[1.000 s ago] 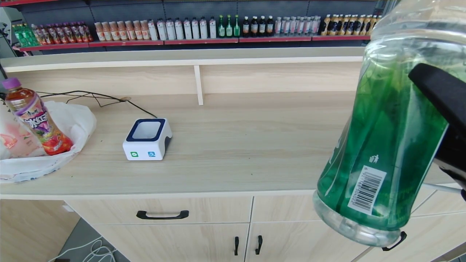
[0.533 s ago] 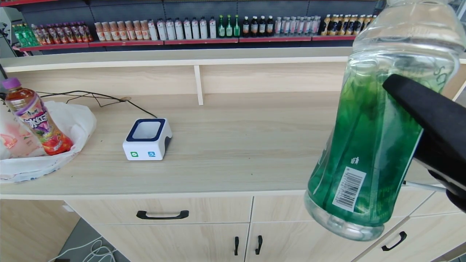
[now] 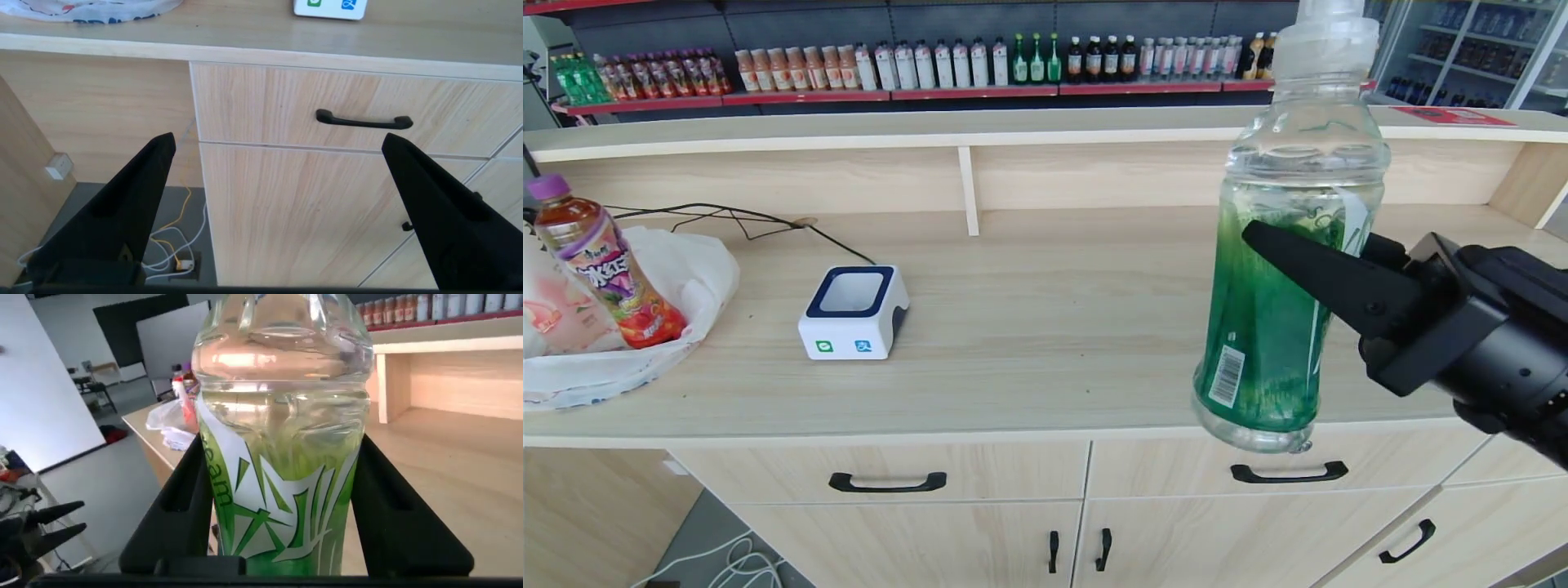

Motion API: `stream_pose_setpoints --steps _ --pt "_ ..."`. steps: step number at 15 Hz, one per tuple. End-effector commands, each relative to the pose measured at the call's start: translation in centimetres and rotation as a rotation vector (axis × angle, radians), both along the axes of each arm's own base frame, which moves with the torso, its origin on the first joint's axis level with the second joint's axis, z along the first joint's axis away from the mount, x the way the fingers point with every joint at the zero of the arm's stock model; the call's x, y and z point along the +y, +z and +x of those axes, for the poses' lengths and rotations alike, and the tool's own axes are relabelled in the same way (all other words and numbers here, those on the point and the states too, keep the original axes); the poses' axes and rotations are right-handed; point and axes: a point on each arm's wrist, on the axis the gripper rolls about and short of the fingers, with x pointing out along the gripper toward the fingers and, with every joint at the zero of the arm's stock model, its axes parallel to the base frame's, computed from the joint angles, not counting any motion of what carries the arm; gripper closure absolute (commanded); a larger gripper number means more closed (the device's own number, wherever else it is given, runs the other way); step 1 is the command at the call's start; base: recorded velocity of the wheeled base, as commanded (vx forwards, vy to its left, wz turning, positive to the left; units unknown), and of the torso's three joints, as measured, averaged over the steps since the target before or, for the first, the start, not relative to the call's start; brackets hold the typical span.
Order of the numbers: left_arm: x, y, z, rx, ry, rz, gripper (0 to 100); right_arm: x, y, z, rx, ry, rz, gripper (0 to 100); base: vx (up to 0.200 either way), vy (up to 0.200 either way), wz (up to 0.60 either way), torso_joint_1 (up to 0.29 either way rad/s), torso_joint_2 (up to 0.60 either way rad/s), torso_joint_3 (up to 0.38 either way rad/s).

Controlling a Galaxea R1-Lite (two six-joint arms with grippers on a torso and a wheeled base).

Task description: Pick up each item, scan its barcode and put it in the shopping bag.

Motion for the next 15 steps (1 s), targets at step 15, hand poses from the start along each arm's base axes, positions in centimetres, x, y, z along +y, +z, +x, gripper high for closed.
stream_pose_setpoints --steps 15 --pt "0.0 0.0 0.0 0.000 0.000 0.000 0 -0.7 1.7 1.9 -0.254 -0.318 -0.136 100 0.000 0.000 0.00 0.000 0.00 0.000"
